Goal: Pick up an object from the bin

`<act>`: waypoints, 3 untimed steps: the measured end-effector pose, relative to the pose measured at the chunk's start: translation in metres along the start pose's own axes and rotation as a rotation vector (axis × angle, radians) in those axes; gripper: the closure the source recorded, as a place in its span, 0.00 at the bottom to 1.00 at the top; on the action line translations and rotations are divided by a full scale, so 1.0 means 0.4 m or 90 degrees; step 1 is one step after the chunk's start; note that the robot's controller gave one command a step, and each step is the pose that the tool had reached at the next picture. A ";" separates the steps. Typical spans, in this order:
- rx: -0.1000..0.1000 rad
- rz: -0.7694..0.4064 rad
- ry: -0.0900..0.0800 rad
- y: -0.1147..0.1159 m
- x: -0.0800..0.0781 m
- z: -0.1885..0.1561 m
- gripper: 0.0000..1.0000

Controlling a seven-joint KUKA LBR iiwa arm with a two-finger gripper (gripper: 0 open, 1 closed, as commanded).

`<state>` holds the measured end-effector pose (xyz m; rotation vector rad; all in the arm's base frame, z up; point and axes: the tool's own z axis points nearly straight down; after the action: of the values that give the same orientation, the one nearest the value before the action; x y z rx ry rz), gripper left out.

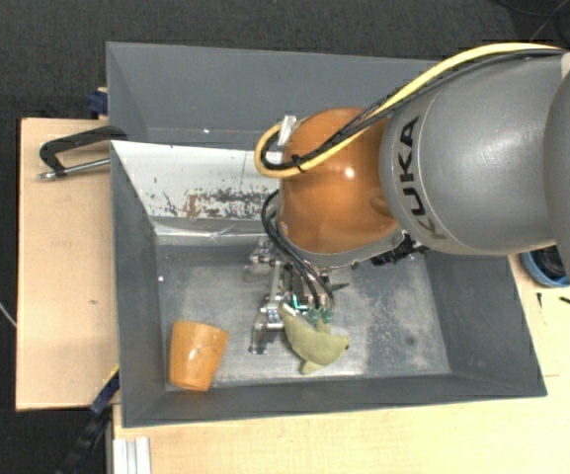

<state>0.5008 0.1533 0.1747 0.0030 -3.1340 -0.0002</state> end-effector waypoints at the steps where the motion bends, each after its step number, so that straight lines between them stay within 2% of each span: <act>1: -0.001 -0.198 -0.008 0.041 -0.038 0.027 0.00; 2: -0.001 -0.191 -0.008 -0.220 -0.085 0.174 0.00; 3: -0.002 -0.205 -0.008 -0.212 -0.080 0.251 0.00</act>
Offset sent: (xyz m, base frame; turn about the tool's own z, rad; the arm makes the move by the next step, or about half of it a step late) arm 0.0143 0.0146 -0.0114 -0.3093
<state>0.5323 0.0687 0.0739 0.5081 -3.1060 -0.0078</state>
